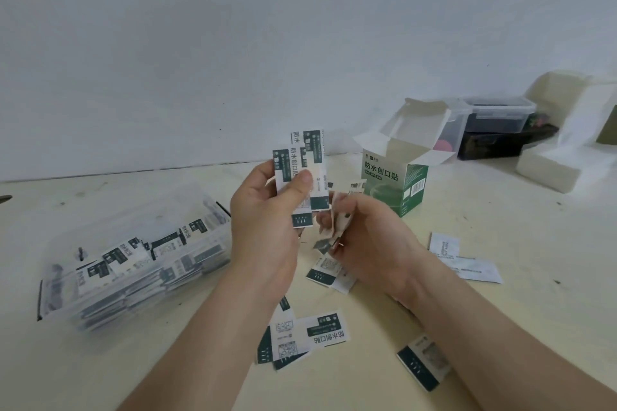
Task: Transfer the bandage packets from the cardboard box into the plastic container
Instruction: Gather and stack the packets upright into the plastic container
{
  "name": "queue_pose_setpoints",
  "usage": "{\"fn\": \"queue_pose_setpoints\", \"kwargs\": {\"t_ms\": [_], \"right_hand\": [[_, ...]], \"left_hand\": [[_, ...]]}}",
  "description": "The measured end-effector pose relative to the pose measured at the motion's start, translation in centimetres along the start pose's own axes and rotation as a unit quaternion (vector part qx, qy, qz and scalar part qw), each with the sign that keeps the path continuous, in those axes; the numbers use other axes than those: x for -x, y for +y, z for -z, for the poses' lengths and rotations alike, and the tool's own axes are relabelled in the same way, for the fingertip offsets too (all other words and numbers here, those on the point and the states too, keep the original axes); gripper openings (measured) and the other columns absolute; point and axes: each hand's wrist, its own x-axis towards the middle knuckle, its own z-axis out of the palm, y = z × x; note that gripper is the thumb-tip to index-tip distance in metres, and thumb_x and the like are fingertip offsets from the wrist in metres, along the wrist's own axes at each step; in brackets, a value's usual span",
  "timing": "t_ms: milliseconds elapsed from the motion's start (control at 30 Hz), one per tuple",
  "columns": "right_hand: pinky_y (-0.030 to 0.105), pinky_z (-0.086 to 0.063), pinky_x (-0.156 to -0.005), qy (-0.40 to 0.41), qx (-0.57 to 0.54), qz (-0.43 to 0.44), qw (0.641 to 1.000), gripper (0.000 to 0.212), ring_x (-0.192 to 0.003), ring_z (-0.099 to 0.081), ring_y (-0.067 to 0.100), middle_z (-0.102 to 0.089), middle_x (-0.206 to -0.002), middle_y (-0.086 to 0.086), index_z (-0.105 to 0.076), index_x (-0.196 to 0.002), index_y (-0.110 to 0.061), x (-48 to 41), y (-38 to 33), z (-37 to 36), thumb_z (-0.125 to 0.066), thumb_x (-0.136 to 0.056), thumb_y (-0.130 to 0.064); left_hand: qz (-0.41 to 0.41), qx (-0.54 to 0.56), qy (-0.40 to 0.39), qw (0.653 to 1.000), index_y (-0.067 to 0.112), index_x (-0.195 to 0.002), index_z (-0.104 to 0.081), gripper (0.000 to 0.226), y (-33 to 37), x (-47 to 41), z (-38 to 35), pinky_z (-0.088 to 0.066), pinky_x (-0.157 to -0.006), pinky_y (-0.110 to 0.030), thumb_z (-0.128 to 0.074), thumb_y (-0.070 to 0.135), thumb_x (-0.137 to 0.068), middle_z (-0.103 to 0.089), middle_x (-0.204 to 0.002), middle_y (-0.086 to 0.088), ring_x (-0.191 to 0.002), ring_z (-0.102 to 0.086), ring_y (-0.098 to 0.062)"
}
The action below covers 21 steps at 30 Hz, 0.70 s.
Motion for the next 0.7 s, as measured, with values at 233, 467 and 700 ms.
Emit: {"fn": "queue_pose_setpoints", "kwargs": {"t_ms": [233, 467, 700], "right_hand": [[0.028, -0.033, -0.070, -0.052, -0.029, -0.005, 0.998, 0.052, -0.096, -0.054, 0.020, -0.061, -0.124, 0.010, -0.063, -0.128, -0.015, 0.6, -0.7, -0.3, -0.044, -0.094, -0.049], [0.037, -0.043, -0.077, 0.049, 0.002, 0.039, 0.998, 0.023, -0.086, -0.062, 0.028, -0.070, -0.101, 0.017, -0.070, -0.104, -0.007, 0.4, -0.3, -0.6, -0.052, -0.096, -0.018], [0.036, -0.056, -0.069, 0.055, -0.054, 0.028, 0.997, 0.025, -0.079, -0.068, 0.026, -0.071, -0.092, 0.016, -0.068, -0.096, -0.005, 0.7, -0.5, -0.5, -0.046, -0.097, -0.015]], "left_hand": [[-0.020, -0.156, -0.007, 0.987, 0.016, -0.099, -0.068, 0.022, -0.8, 0.5, -0.6, -0.058, -0.058, -0.031, -0.071, 0.001, -0.083, -0.076, -0.083, 0.000, -0.073, -0.074, -0.021], [-0.092, -0.362, -0.034, 0.927, 0.034, -0.092, -0.066, 0.016, -1.6, 0.1, 0.1, -0.058, -0.065, -0.031, -0.074, 0.023, -0.083, -0.073, -0.077, 0.010, -0.068, -0.070, -0.005], [-0.119, -0.409, -0.026, 0.904, 0.011, -0.073, -0.064, 0.037, -2.1, -0.6, 0.4, -0.046, -0.068, -0.040, -0.047, 0.034, -0.097, -0.062, -0.085, -0.019, -0.079, -0.056, -0.027]]}}
